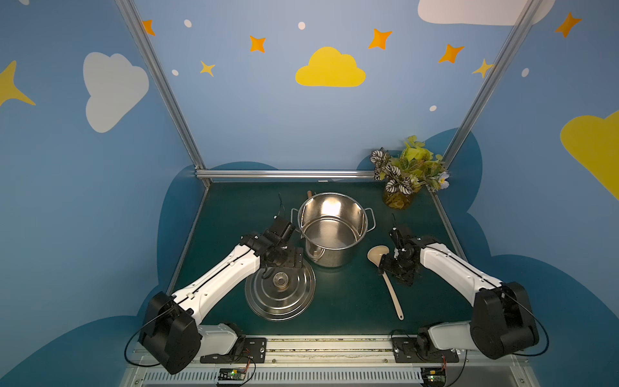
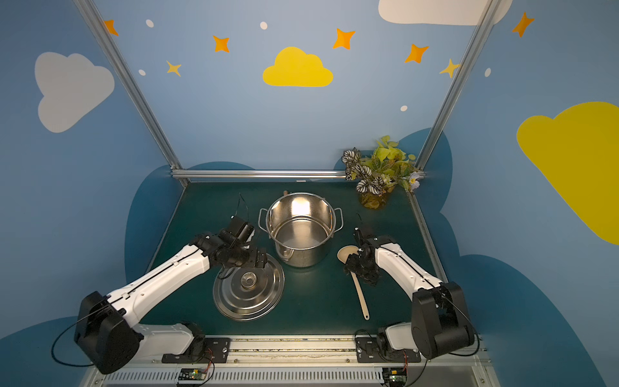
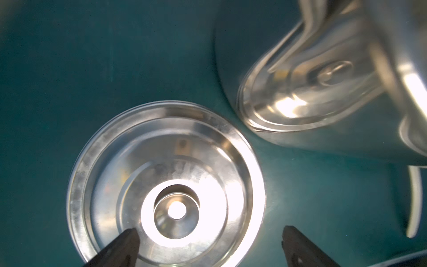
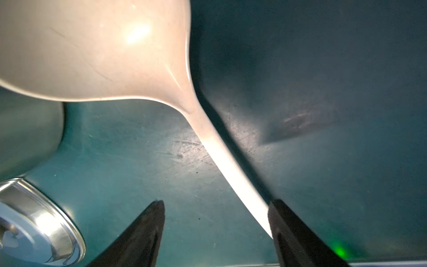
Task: Stir the soup with a spoon
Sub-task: Pick up the spoon from the center of the board.
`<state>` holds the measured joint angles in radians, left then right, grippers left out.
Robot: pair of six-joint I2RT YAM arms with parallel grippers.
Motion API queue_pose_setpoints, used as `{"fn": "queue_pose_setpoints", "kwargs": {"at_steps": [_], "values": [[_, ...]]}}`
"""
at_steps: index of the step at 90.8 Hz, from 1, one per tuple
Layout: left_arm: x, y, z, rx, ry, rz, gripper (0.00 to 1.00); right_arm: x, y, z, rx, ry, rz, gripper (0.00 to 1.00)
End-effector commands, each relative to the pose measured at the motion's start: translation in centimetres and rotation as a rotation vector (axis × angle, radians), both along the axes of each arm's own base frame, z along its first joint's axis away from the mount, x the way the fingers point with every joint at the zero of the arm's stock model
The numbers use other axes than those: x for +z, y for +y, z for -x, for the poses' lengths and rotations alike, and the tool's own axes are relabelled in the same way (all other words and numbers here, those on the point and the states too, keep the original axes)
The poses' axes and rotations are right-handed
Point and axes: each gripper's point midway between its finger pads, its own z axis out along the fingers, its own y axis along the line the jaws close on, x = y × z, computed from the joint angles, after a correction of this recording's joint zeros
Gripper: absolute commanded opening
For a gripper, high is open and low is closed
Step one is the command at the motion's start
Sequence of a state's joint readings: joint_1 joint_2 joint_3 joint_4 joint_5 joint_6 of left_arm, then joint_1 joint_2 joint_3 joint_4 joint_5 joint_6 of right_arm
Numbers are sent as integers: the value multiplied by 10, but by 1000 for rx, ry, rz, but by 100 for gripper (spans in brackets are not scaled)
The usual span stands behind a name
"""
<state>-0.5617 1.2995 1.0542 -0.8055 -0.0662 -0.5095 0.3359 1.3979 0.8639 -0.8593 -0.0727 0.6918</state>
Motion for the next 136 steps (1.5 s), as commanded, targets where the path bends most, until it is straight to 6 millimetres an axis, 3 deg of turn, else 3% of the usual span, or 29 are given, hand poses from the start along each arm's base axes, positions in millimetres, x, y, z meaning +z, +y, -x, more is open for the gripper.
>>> {"fn": "queue_pose_setpoints", "kwargs": {"at_steps": [1, 33, 49, 63, 79, 111, 136], "values": [[25, -13, -1, -68, -59, 88, 100, -3, 2, 6, 29, 44, -1, 73], [85, -32, -8, -121, -169, 218, 100, -28, 8, 14, 76, 131, -20, 58], [112, -36, -12, -133, -219, 255, 100, -38, 6, 15, 87, 157, -2, 57], [123, -37, -13, -137, -241, 268, 100, -45, 4, 16, 104, 173, 12, 56], [128, -39, -13, -136, -245, 283, 100, -47, 6, 16, 110, 170, 4, 40], [140, -50, -11, -169, -236, 346, 99, -17, 4, 5, 103, 63, 2, 1], [156, -78, 4, -294, -215, 457, 99, 53, -5, -6, 76, -114, -20, 0]]}}
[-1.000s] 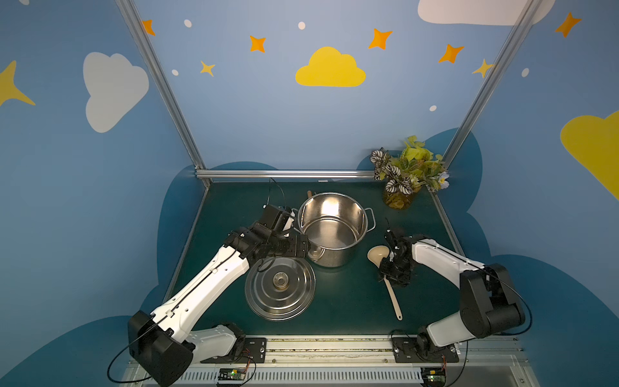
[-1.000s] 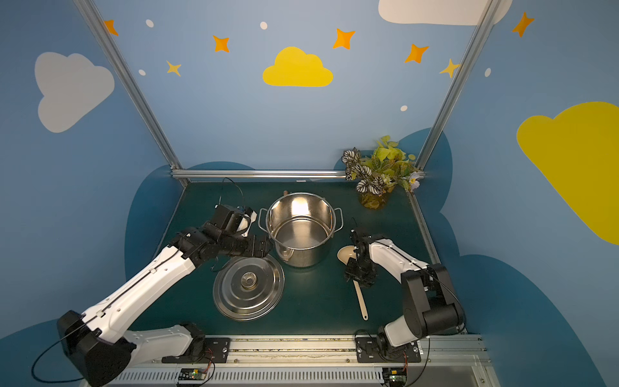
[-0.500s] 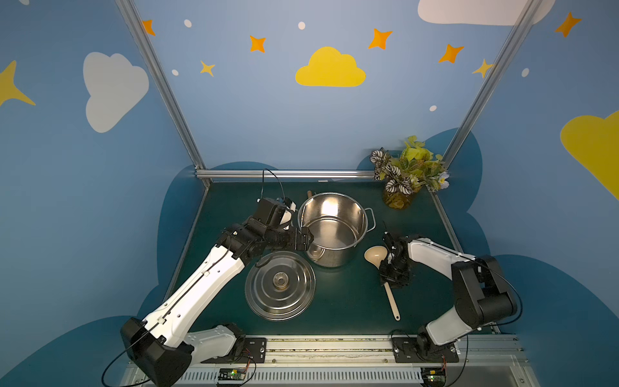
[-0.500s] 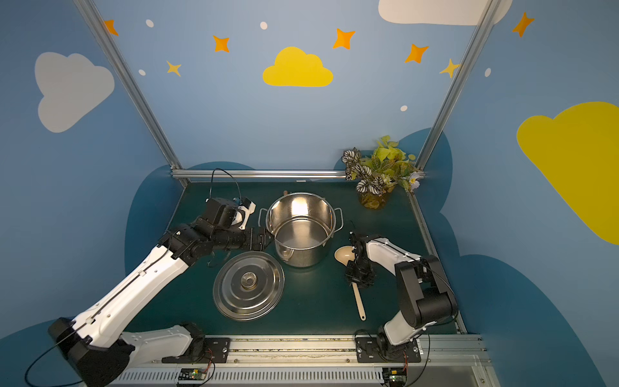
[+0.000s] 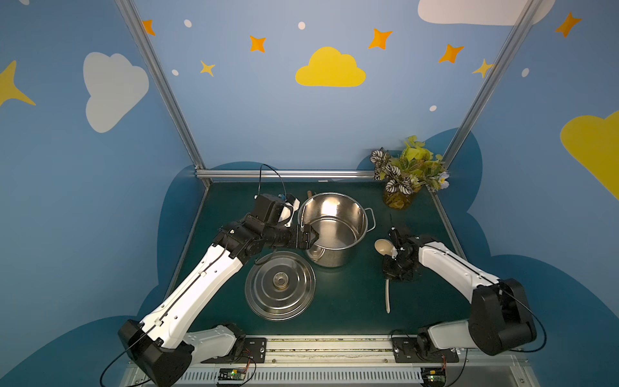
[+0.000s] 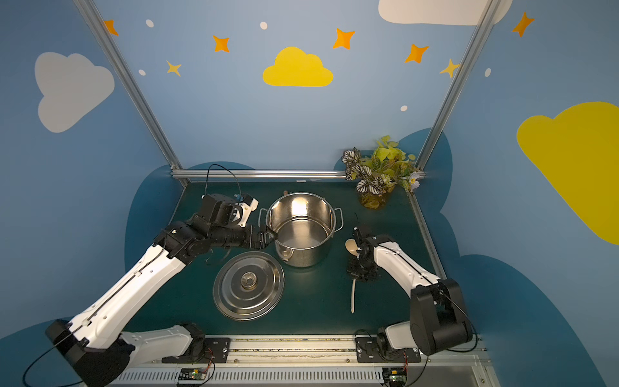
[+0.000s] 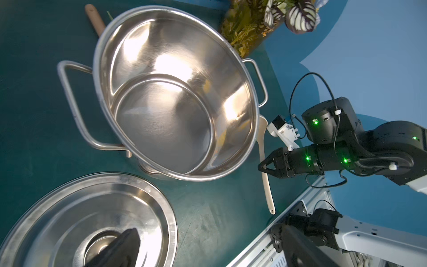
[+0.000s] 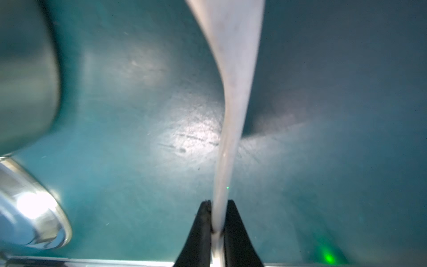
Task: Stir the soup with a spoon
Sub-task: Pick up the spoon from the center of the board, then adjust the spoon.
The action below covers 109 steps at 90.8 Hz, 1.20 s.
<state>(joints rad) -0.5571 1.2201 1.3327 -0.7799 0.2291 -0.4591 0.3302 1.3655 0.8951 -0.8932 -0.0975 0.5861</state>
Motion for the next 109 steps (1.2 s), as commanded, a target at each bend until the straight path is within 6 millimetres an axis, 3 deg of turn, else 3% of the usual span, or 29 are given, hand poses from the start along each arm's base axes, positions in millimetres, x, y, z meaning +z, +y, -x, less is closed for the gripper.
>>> {"fn": "queue_pose_setpoints", "kwargs": {"at_steps": [1, 11, 21, 39, 53, 79, 109], "values": [[14, -20, 9, -98, -9, 66, 99, 42, -9, -4, -28, -88, -3, 0], [20, -40, 21, -191, -15, 102, 99, 80, -5, -10, -36, -184, -72, 0], [26, -63, 36, -294, -9, 162, 99, 124, 12, -20, -20, -298, -208, 0], [40, -107, 57, -468, 27, 329, 96, 208, 63, -48, 34, -568, -583, 0], [50, -131, 62, -562, 56, 449, 89, 247, 103, -57, 115, -612, -811, 0], [43, -142, 45, -565, 86, 505, 77, 269, 158, -57, 255, -555, -985, 0], [34, -116, 35, -487, 96, 508, 74, 271, 176, -46, 344, -489, -1033, 0]]}}
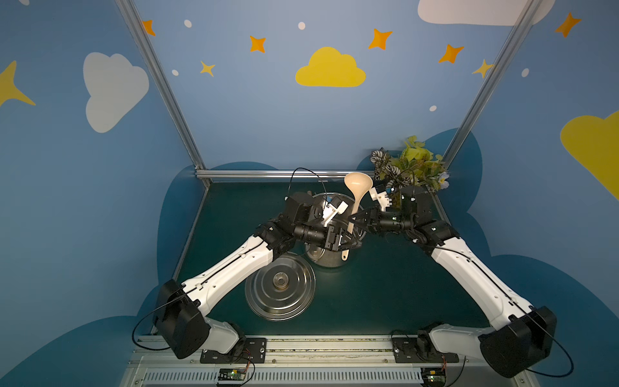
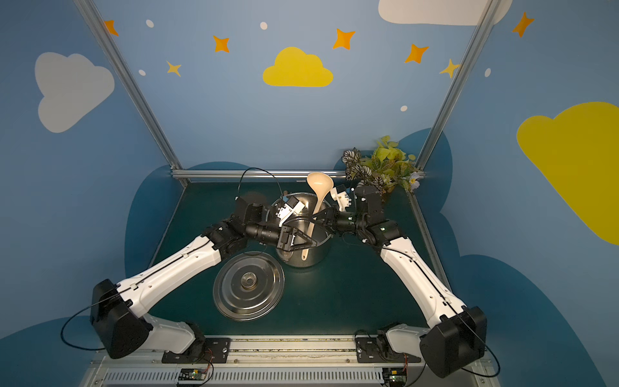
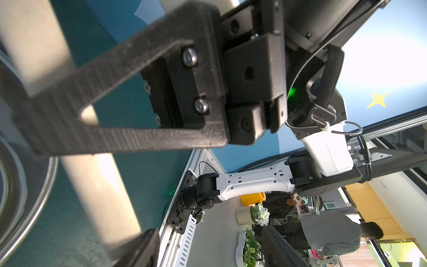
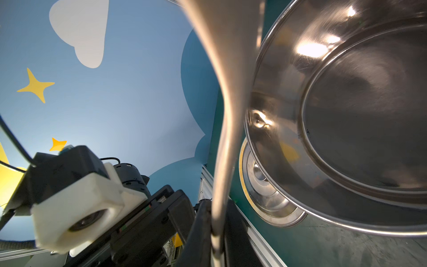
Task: Stir the soup with a spoon
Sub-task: Adjust the spoon.
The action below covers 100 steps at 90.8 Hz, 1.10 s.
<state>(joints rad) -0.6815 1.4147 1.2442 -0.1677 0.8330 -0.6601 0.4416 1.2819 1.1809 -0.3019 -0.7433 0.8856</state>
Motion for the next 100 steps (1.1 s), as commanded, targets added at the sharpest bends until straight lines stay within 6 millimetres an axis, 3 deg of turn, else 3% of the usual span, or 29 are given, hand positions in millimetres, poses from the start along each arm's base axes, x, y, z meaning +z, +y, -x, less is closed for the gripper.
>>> {"fn": "queue_pose_setpoints", "kwargs": {"at_steps": [1, 17, 45, 59, 80, 91, 100], "values": [[2, 16, -6, 48, -4, 2, 74, 33, 10, 14, 96, -62, -69, 0], [6, 35, -11, 81, -22, -9, 74, 33, 13, 20, 141, -51, -84, 0], [-3, 21, -25, 67, 14, 10, 69, 39, 34, 27, 211, -43, -123, 0], [-6, 15, -26, 53, 26, 12, 55, 40, 40, 27, 223, -43, -130, 0], [-6, 17, -25, 60, 30, 22, 21, 35, 41, 26, 223, -37, -120, 0], [-3, 18, -27, 84, 39, 35, 9, 33, 39, 26, 215, -35, -110, 0], [-2, 20, -31, 131, 75, 39, 5, 28, 31, 27, 176, -38, -68, 27]]}}
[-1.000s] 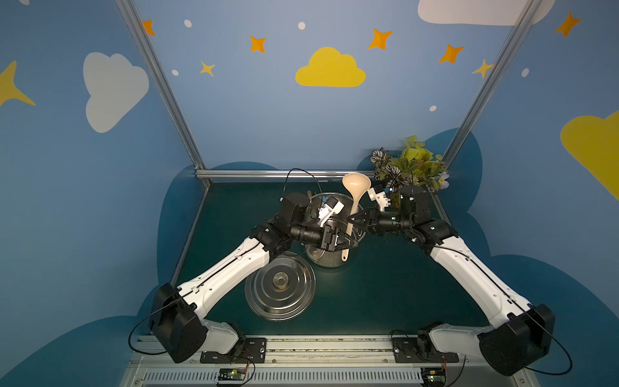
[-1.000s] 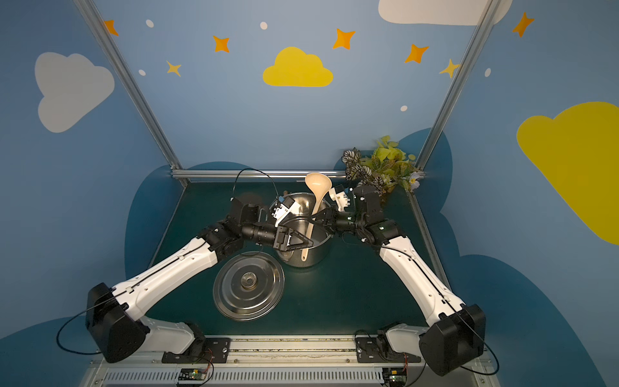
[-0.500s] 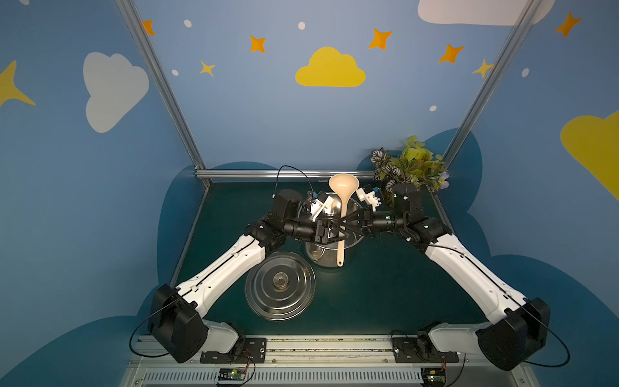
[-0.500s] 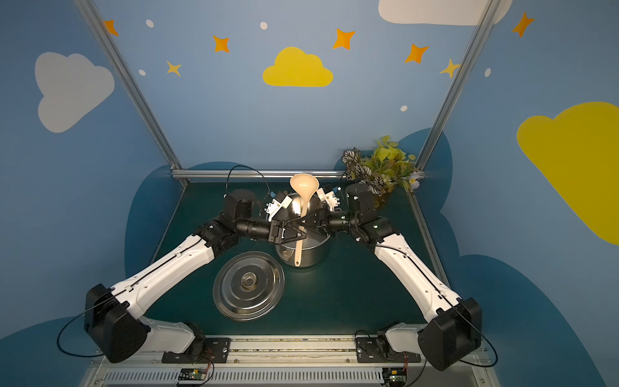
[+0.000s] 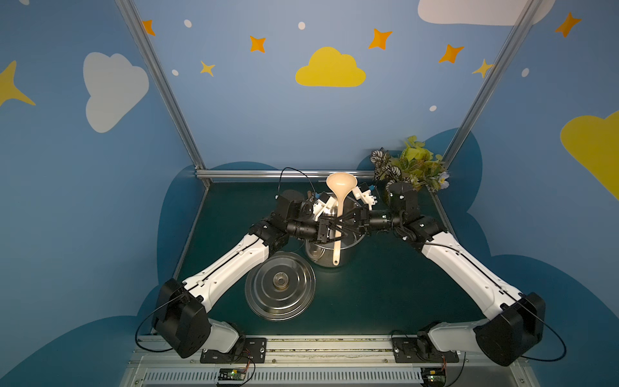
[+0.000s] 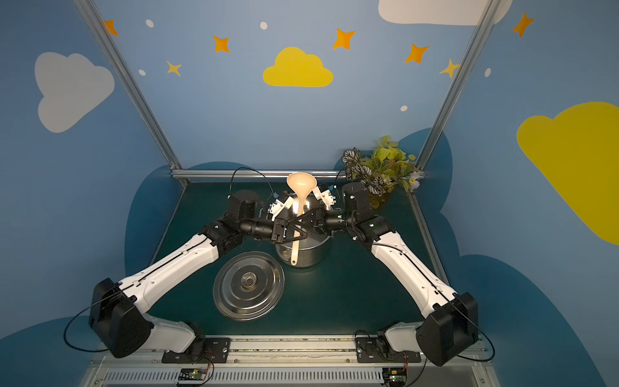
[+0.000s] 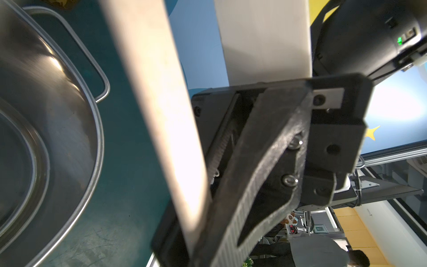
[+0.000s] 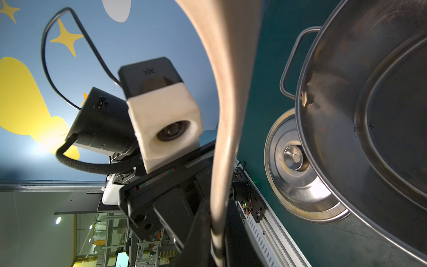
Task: Stir the soup with a spoon
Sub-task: Adjust the spoon.
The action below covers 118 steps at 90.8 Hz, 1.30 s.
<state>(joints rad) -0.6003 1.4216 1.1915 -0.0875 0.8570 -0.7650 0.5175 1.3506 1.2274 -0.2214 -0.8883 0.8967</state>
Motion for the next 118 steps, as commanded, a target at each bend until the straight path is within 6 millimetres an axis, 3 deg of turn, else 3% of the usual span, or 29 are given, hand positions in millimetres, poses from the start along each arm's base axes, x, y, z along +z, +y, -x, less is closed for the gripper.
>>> {"fn": "queue_pose_setpoints", "kwargs": {"at_steps": [1, 18, 34, 45, 70, 90, 118], "values": [[9, 4, -5, 53, -13, 19, 4, 10, -8, 2, -38, -28, 22, 29], [23, 9, -13, 172, 19, 69, 3, 2, -43, 2, -210, -33, 46, 57], [28, 20, -30, 331, 59, 110, 3, 8, -58, 7, -380, -58, -79, 73], [26, 25, -43, 434, 100, 156, 3, 12, -55, 13, -441, -67, -165, 77], [34, 14, -50, 477, 120, 228, 3, 1, -33, 21, -540, -47, -228, 76], [23, 0, -49, 473, 144, 231, 3, -6, -9, 21, -569, -36, -257, 65], [13, -1, -49, 483, 165, 244, 3, -10, -19, 19, -662, -33, -245, 51]]}}
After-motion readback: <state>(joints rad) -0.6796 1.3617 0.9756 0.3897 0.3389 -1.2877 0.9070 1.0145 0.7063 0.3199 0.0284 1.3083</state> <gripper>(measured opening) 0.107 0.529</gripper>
